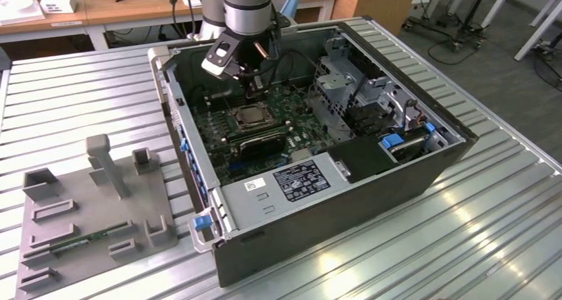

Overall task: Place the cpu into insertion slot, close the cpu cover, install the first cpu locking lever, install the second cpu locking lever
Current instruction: 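Close the cpu cover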

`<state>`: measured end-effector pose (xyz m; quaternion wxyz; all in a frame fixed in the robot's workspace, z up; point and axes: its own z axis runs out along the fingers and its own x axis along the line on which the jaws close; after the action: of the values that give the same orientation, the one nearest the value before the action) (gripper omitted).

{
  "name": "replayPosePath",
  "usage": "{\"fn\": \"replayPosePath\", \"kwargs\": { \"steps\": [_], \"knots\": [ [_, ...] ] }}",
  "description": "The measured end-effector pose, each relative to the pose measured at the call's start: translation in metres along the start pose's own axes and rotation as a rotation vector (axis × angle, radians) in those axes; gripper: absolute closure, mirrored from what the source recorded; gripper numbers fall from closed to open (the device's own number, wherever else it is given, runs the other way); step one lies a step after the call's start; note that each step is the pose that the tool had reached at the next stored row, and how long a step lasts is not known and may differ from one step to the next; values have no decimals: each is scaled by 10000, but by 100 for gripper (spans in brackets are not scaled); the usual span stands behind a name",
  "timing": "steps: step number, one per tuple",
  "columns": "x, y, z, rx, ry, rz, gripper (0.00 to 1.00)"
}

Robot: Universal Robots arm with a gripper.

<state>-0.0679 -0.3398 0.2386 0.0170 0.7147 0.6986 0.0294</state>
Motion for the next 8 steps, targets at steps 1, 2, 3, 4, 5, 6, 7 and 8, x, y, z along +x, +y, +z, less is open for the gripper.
{"fn": "replayPosePath", "kwargs": {
  "steps": [1,2,3,4,5,6,7,8],
  "knots": [
    [0,-3,0,-1,0,1,89],
    [0,-7,0,-2,1,0,89],
    [0,-11,0,-2,0,-1,89],
    [0,-14,0,-1,0,-1,89],
    [0,-15,0,-1,0,-1,89],
    [0,-15,0,-1,0,-2,89],
    [0,-15,0,-1,0,-3,89],
    [-1,-16,0,-1,0,-3,89]
  ]
}}
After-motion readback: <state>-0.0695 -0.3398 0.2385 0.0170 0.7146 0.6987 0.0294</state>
